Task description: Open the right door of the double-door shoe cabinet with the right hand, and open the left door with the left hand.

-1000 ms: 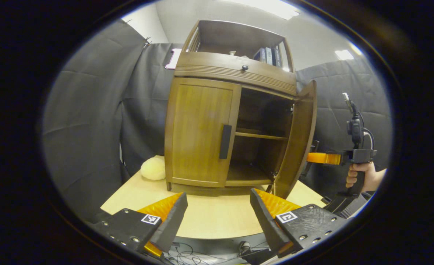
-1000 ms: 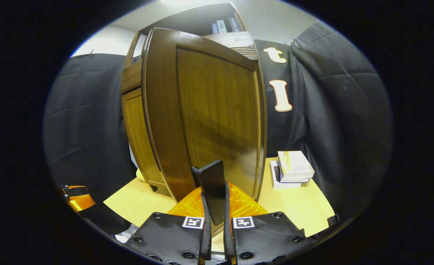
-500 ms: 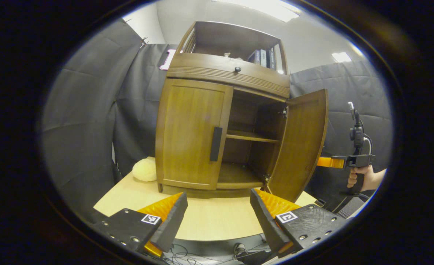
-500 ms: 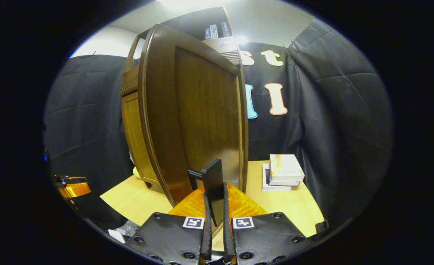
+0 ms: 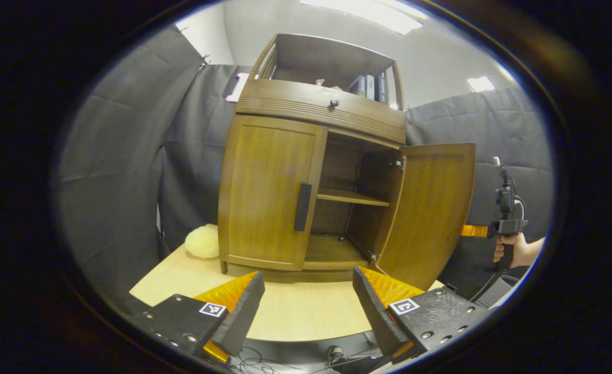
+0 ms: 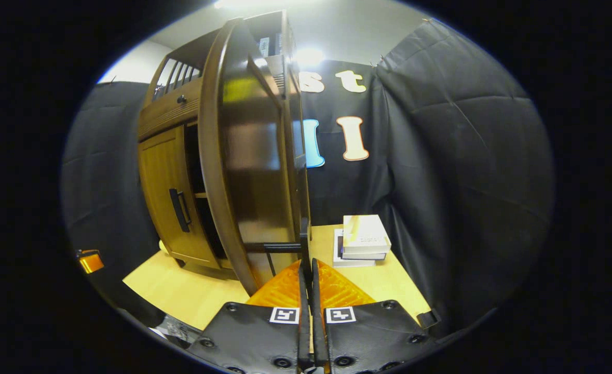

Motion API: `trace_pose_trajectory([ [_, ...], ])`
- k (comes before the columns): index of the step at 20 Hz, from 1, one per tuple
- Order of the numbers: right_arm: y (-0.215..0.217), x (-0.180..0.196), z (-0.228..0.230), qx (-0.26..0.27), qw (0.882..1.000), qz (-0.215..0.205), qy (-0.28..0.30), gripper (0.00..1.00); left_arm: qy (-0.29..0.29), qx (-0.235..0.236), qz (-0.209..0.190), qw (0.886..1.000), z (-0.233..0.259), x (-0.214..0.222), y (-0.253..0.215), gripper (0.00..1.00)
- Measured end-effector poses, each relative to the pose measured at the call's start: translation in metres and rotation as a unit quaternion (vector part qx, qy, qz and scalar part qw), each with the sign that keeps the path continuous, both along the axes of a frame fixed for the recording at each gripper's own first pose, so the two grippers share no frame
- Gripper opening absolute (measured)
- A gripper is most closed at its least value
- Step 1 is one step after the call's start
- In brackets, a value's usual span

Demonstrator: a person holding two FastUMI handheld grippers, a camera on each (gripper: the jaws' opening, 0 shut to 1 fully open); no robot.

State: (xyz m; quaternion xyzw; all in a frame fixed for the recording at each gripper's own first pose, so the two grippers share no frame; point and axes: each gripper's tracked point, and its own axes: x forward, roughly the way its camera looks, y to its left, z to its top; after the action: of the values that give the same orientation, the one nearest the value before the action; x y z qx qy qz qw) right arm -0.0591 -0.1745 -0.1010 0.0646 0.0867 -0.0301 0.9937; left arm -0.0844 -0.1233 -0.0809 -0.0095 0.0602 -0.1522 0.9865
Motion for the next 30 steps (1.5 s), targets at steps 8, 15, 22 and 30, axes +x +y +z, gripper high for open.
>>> trace_pose_trajectory([
  [8, -0.004, -0.032, -0.004, -0.013, 1.000, -0.017, 0.008, 0.15, 0.005, 0.000, -0.006, 1.000, -0.002, -0.002, -0.001, 0.98],
  [15, -0.002, -0.078, 0.040, -0.020, 0.995, -0.091, -0.033, 0.00, 0.012, 0.009, -0.004, 1.000, -0.005, -0.002, 0.002, 1.00],
  [22, 0.108, -0.053, 0.043, -0.053, 0.998, 0.001, -0.036, 0.04, 0.008, 0.015, 0.004, 1.000, 0.000, 0.009, 0.007, 1.00],
  [30, 0.134, 0.022, 0.069, -0.027, 0.998, -0.009, -0.057, 0.08, -0.005, 0.011, 0.011, 1.000, 0.012, 0.034, 0.011, 1.00],
])
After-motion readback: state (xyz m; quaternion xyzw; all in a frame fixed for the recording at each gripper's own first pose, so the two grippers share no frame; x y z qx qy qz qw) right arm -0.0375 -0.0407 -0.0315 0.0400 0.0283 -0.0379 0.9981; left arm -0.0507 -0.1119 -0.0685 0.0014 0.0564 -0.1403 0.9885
